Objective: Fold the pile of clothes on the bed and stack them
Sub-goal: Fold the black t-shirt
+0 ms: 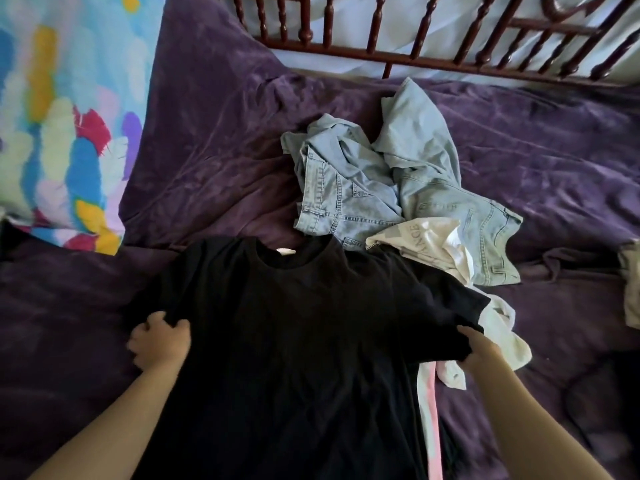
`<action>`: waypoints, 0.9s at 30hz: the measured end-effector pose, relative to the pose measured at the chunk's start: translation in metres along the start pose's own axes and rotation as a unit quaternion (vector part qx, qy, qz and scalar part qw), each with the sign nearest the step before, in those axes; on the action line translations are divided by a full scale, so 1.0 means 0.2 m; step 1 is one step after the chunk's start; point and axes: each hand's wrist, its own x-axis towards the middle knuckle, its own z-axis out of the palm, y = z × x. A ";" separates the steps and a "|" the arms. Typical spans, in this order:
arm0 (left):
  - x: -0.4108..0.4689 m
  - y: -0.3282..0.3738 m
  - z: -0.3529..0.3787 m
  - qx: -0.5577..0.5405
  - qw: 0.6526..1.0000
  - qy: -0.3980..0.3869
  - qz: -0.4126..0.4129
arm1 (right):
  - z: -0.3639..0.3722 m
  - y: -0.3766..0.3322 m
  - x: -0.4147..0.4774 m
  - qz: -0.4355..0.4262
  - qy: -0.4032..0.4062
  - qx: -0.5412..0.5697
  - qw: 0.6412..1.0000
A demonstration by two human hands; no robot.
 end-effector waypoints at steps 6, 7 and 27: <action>0.23 -0.19 -0.06 -0.301 0.919 -0.149 -0.205 | 0.16 0.02 -0.38 -0.418 0.094 -0.249 0.869; 0.24 -0.20 -0.07 -0.317 0.909 -0.182 -0.202 | 0.20 0.07 -0.42 -0.470 0.054 -0.303 0.827; 0.65 -0.18 -0.44 -0.634 0.731 -0.084 -0.238 | 0.39 0.53 -0.64 -0.364 -0.199 -0.757 0.505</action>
